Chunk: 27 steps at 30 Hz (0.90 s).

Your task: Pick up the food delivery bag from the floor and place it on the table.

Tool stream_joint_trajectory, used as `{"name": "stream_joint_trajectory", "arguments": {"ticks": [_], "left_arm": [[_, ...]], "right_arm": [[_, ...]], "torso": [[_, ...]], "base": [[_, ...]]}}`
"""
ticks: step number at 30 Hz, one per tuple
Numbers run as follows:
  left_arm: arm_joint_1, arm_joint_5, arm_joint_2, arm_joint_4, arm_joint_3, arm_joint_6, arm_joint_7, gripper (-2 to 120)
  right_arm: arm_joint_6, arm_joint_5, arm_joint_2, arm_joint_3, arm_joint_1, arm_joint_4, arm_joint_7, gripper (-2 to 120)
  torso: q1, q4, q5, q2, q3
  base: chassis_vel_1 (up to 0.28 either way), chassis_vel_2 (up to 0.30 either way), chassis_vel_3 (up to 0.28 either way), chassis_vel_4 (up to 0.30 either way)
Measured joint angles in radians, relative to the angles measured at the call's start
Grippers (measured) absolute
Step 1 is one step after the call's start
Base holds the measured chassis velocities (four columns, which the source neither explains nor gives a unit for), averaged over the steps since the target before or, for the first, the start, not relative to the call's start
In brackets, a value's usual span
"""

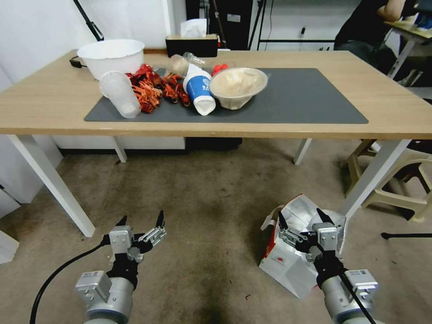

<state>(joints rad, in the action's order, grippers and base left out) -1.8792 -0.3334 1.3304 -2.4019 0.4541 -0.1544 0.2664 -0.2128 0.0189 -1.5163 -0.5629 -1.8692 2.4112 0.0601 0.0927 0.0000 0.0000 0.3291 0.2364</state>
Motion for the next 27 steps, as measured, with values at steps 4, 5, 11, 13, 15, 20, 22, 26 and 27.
{"name": "stream_joint_trajectory", "arguments": {"ticks": [4, 5, 11, 13, 15, 20, 22, 26, 27], "left_arm": [[0.000, 0.000, 0.000, 0.000, 0.000, 0.000, 0.000, 100], [0.000, 0.000, 0.000, 0.000, 0.000, 0.000, 0.000, 100], [0.000, -0.001, -0.001, 0.002, 0.001, 0.005, -0.002, 100], [0.000, -0.001, -0.001, 0.002, 0.001, 0.005, -0.002, 100], [0.000, -0.001, -0.002, 0.003, 0.001, 0.005, -0.002, 100], [-0.003, 0.001, -0.002, 0.003, -0.001, 0.006, -0.001, 100], [-0.005, 0.004, -0.002, 0.003, -0.003, 0.007, -0.001, 100], [-0.009, 0.012, -0.002, 0.004, -0.008, 0.010, -0.001, 100], [-0.008, 0.013, -0.002, 0.005, -0.009, 0.010, -0.001, 100]], "right_arm": [[0.000, 0.000, 0.001, 0.000, -0.002, -0.001, 0.000, 100], [0.000, 0.000, 0.001, 0.000, -0.002, -0.001, 0.000, 100], [0.000, 0.000, 0.009, 0.002, -0.007, -0.005, 0.000, 100], [0.000, 0.000, 0.010, 0.002, -0.007, -0.005, 0.000, 100], [0.000, 0.000, 0.010, 0.003, -0.006, -0.006, 0.000, 100], [0.000, 0.001, 0.008, 0.003, -0.006, -0.006, 0.000, 100], [0.000, 0.001, 0.007, 0.003, -0.005, -0.006, 0.000, 100], [0.001, 0.001, 0.007, 0.003, -0.004, -0.007, 0.000, 100], [0.001, 0.001, 0.007, 0.003, -0.004, -0.008, 0.000, 100]], "torso": [[-0.004, 0.0000, 0.0000, -0.012, -0.008], [-0.004, 0.0000, 0.0000, -0.012, -0.008], [-0.012, 0.0000, 0.0000, -0.045, -0.032], [-0.013, 0.0000, 0.0000, -0.046, -0.034], [-0.017, 0.0000, 0.0000, -0.059, -0.042], [-0.023, 0.0000, 0.0000, -0.080, -0.057], [-0.025, 0.0000, 0.0000, -0.086, -0.061], [-0.028, 0.0000, 0.0000, -0.101, -0.073], [-0.029, 0.0000, 0.0000, -0.105, -0.076]], "base": [[0.000, 0.000, 0.000, 0.000], [0.000, 0.000, 0.000, 0.000], [0.000, 0.000, 0.000, 0.000], [0.000, 0.000, 0.000, 0.000], [0.000, 0.000, 0.000, 0.000], [0.000, 0.000, 0.000, 0.000], [0.000, 0.000, 0.000, 0.000], [0.000, 0.000, 0.000, 0.000], [0.000, 0.000, 0.000, 0.000]]}}
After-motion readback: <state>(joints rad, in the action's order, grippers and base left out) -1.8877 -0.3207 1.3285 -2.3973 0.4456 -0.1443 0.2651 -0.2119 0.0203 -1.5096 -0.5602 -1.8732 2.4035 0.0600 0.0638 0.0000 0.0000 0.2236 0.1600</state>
